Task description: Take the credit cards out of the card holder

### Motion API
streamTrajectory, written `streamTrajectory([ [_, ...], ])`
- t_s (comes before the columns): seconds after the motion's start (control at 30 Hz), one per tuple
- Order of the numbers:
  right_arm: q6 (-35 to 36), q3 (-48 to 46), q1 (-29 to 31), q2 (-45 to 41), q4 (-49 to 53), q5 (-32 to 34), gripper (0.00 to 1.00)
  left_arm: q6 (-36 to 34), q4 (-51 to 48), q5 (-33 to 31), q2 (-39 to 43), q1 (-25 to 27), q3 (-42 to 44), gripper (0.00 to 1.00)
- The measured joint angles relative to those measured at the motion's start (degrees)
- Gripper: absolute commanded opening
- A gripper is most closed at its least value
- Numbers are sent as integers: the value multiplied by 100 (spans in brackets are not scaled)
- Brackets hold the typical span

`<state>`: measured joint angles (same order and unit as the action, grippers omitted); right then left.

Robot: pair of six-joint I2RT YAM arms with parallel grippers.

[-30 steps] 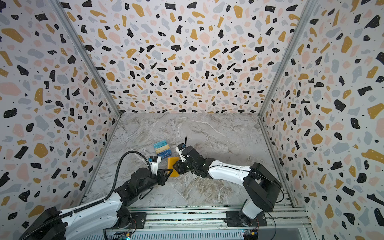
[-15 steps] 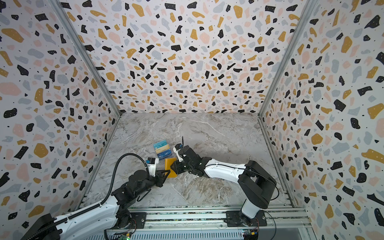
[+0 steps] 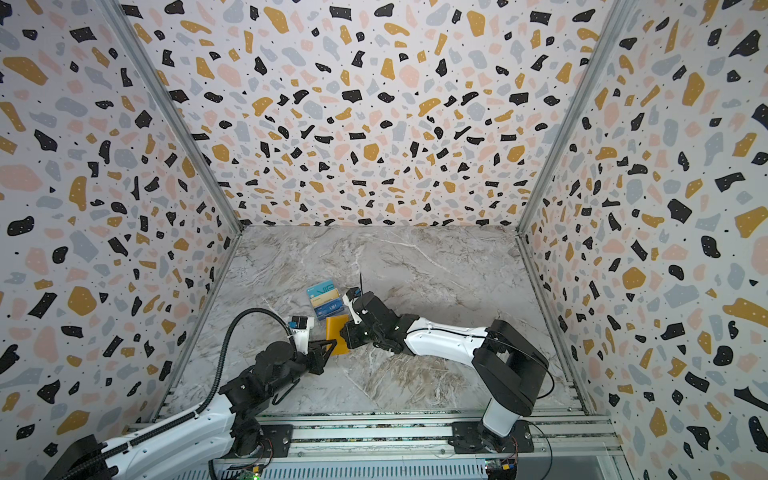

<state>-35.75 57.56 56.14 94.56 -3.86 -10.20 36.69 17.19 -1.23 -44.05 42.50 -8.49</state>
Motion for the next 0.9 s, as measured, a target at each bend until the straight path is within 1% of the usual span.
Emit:
streamTrajectory([
  [0.27, 26, 0, -20, -17, 55, 179, 6, -11, -44, -153, 46, 2, -2, 0],
  [0.5, 50, -140, -94, -214, 85, 315, 5, -7, -79, -232, 76, 2, -48, 0],
  [0.7, 142, -409, -284, -573, 28, 332, 9, -9, -234, -188, 76, 0, -304, 0],
  [0.9, 243, -1038, -649, -1012, -352, 101, 14, -4, -249, 317, 76, -9, -518, 0],
])
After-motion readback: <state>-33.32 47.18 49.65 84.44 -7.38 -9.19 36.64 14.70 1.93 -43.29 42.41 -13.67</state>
